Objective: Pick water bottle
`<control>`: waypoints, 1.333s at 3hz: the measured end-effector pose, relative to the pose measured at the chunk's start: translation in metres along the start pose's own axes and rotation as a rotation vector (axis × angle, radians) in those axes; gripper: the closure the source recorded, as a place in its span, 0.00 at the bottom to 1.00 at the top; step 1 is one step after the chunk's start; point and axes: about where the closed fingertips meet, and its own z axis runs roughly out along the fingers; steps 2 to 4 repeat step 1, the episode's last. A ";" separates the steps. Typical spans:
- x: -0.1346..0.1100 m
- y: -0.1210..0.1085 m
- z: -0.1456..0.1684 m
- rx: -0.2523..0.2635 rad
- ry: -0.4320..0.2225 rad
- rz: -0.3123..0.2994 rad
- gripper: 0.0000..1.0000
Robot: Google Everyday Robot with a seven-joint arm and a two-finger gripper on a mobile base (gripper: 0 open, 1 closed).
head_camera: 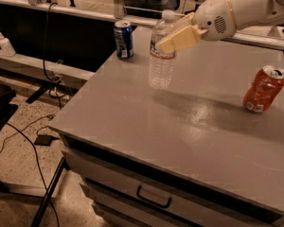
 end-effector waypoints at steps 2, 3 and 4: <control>0.000 0.000 0.000 0.000 0.000 0.000 1.00; 0.000 0.000 0.000 0.000 0.000 0.000 1.00; 0.000 0.000 0.000 0.000 0.000 0.000 1.00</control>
Offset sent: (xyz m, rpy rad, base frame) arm 0.0000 0.0000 0.0000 0.0000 0.0000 0.0000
